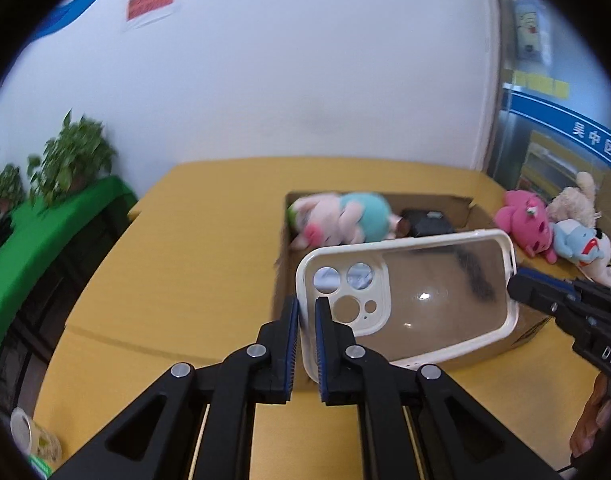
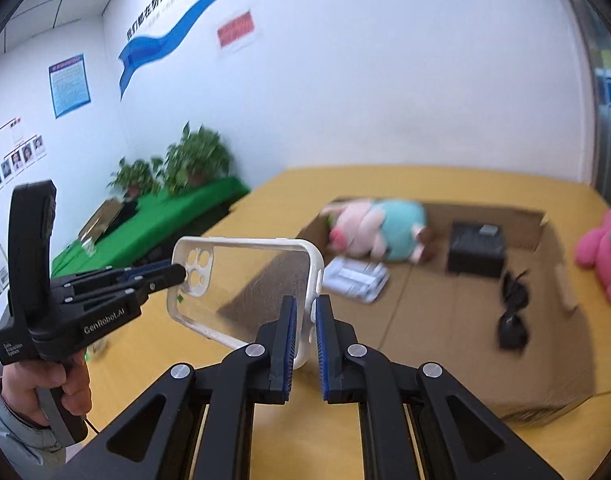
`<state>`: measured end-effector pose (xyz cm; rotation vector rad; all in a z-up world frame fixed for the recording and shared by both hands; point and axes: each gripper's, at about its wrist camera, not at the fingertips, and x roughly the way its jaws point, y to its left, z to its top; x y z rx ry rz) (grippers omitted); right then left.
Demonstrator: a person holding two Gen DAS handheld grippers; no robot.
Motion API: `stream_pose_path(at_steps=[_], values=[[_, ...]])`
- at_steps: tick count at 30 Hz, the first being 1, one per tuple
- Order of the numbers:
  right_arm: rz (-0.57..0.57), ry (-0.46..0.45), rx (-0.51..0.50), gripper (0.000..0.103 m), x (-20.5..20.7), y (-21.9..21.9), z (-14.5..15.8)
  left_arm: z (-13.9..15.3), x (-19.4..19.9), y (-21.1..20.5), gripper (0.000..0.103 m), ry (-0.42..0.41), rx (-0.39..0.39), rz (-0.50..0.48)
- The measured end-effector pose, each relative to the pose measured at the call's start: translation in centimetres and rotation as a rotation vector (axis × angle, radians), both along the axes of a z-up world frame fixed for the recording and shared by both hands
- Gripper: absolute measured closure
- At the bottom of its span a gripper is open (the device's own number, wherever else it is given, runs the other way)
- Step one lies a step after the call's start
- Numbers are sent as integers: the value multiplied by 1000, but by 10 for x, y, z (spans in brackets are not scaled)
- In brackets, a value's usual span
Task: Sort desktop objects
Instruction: 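Carry the phone case into the cardboard box and open the right gripper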
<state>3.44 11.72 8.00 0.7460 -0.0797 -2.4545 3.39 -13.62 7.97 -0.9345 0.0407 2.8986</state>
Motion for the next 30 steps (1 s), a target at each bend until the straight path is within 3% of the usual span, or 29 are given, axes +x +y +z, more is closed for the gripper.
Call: stream_pose_path(at_steps=[5,11,15,22,30], values=[[-85,88,-4,94,-15,40,47,35,-26,38,97,64,40,-91],[-135,82,-11,94,-33,67,59,47,-57,63,98,72,52,-140],[-124,9,-30,94,-61,66,36,29,-79,62,99,22,45,-126],[-75,-189,-48,93,-117,41,-33,-22,-114,43,99,-120,10,-79],[-50,-384,-32,92,-154,25,-103,-75,-140,36,99,-276,-20,-57]])
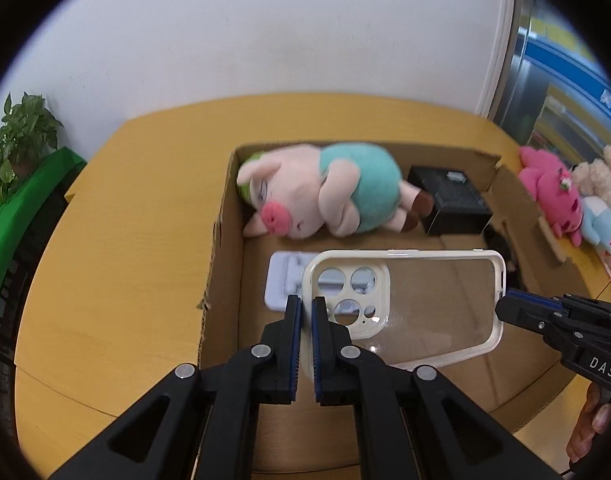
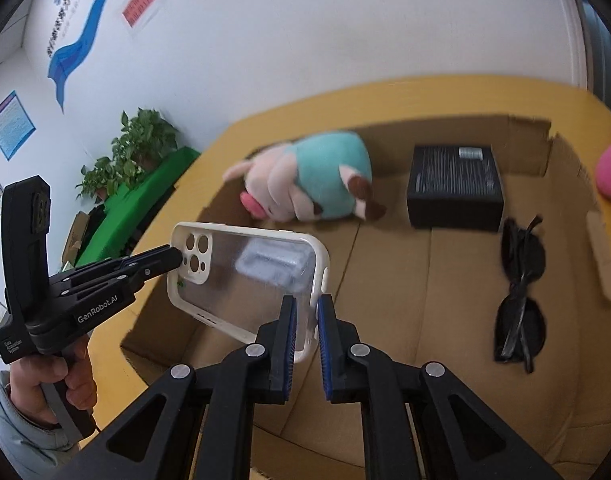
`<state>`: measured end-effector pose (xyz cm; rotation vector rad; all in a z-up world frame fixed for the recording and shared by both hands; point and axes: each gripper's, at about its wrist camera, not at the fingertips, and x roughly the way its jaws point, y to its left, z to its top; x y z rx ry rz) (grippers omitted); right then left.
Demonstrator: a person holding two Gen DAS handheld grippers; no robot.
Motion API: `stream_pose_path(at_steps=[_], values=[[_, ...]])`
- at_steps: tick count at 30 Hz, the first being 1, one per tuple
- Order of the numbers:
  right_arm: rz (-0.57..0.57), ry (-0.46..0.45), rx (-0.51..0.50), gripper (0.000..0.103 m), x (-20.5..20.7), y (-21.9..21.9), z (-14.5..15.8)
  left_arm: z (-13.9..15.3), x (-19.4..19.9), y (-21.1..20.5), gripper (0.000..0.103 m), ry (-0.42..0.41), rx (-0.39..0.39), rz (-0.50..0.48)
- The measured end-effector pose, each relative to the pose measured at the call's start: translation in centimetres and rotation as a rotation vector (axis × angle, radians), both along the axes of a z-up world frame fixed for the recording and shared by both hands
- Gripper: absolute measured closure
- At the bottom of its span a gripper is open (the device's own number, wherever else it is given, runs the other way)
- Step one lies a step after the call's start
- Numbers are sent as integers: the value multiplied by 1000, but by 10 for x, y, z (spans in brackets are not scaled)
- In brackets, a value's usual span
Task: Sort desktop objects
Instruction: 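Carry the phone case into the cardboard box and open the right gripper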
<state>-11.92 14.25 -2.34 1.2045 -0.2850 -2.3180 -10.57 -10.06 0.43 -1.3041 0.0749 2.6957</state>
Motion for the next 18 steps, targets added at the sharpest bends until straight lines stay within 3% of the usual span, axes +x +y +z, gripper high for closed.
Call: stream_pose_path(at_steps=[7,18], values=[[18,-154,-14,91,-15,-4,-42,-33,-7,-3,99,-110,-51,1],[63,-312,32,91,-20,-29,-75,-65,-10,-4,99,-243,-192,16]])
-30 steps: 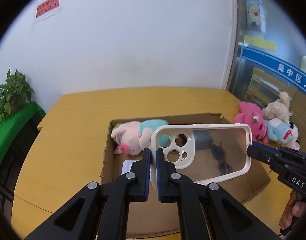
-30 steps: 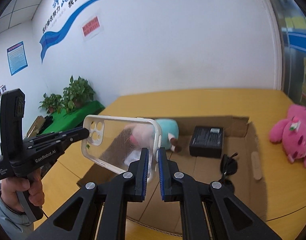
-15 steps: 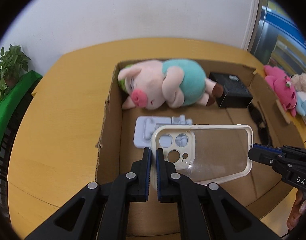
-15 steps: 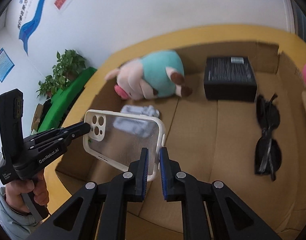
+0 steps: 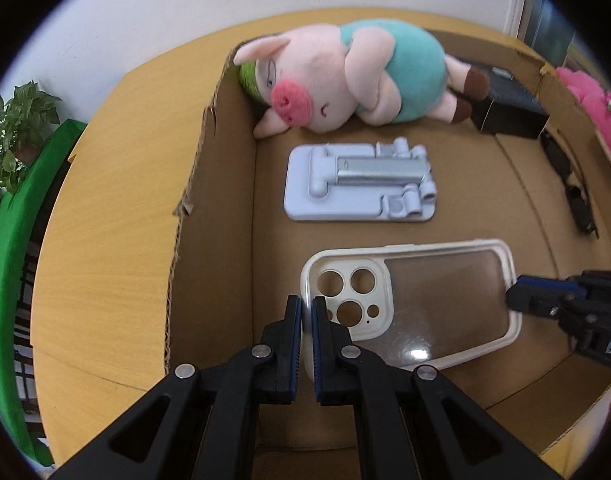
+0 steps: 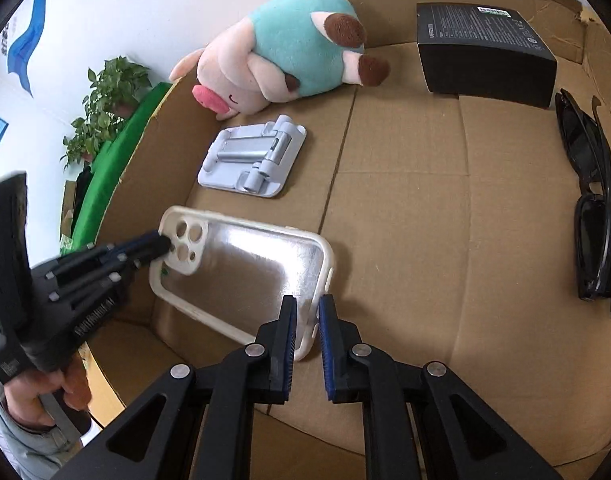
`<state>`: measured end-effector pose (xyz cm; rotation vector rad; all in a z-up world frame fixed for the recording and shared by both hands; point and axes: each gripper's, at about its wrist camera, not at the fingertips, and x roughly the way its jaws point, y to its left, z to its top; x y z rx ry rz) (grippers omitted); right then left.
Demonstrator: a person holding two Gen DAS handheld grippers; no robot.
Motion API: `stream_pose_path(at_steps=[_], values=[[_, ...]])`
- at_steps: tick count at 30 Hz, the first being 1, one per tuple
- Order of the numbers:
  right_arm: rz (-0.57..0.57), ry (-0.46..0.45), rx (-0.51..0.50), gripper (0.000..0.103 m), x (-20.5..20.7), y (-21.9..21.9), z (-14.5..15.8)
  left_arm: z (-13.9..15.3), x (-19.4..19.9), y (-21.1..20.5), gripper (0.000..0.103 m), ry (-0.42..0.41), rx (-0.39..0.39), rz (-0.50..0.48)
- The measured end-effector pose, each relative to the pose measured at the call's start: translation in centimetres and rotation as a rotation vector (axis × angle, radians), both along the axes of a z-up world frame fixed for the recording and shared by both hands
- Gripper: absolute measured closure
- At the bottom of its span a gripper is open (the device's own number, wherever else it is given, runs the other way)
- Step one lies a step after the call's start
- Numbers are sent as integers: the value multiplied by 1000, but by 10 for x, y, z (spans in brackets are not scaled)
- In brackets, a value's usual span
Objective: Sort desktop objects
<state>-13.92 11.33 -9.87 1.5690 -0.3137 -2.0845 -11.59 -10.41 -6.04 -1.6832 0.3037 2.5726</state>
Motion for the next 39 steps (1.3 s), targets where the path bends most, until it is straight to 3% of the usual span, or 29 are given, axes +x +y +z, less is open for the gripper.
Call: stream_pose_path(at_steps=[8,9,12,15,16,18,19,20,21,24,29,39], values=[[-4,-7,16,91,-1,-9,-4,-9,-5,3,98,-45,-58,18],[-6,-9,7,86,-1,-8,-4,-9,-4,4,98,-47,-62,18],[27,-11,-41,56,5,-5,5,-5,1,3,97,-31,-46,20],[33,132,41,39,24,2,35,15,16,0,95,65,9,19],[14,219,69,32,37,10,52,25,25,-1,90,113,45,21],[-38,345,106,20,60,25,74,47,47,-3,64,224,122,25],[-74,417,125,10,74,33,84,57,60,-3,40,293,149,32],[-116,497,147,6,91,41,93,67,77,0,26,378,171,41],[-134,536,158,2,101,46,96,74,91,3,23,464,195,40],[-195,680,224,0,133,59,94,78,118,16,21,609,253,-10],[-290,687,211,0,138,74,75,48,111,43,22,602,231,-19],[-309,729,269,0,139,73,46,19,127,50,22,656,206,45]])
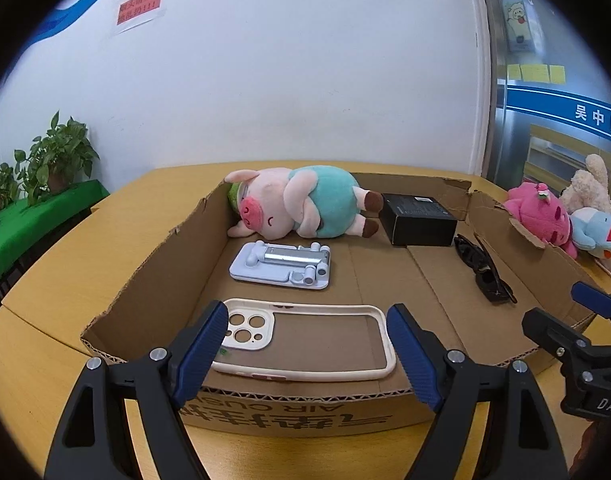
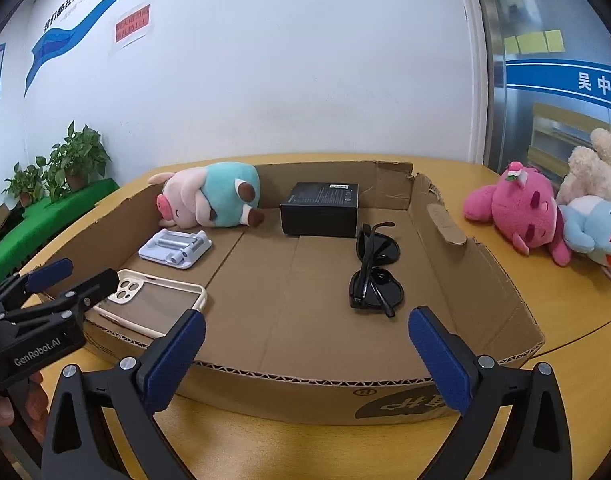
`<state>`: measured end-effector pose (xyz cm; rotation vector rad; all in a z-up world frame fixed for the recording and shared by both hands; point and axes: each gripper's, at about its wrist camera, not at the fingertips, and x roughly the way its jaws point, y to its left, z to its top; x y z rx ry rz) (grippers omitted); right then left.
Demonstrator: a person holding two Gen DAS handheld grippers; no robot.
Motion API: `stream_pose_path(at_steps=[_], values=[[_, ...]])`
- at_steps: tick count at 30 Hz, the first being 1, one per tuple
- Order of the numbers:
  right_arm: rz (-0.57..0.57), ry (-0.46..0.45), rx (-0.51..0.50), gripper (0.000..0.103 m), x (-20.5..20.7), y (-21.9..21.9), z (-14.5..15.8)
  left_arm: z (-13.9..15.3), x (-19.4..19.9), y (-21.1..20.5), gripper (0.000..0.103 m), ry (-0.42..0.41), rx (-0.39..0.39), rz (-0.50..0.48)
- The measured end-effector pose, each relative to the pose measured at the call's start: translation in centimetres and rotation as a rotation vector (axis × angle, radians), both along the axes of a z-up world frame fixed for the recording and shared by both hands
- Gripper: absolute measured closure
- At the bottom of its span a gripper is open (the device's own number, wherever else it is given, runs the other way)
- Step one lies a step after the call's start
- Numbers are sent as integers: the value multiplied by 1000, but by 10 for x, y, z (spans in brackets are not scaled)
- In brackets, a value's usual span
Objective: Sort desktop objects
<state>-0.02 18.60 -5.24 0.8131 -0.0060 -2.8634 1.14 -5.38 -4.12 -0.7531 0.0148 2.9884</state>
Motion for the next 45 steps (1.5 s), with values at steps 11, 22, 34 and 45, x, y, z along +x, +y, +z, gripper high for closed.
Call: stream_pose_path(at_steps=[11,22,34,45], values=[[1,90,-1,0,11,1,-6,-7,5,4,18,50,-37,11],[1,91,0,0,11,0,-5,-7,4,2,14,46,-36,5],[1,91,0,0,11,0,-5,-7,4,3,14,45,-36,7],[1,90,0,0,11,0,-5,-7,4,3,14,45,-36,6]])
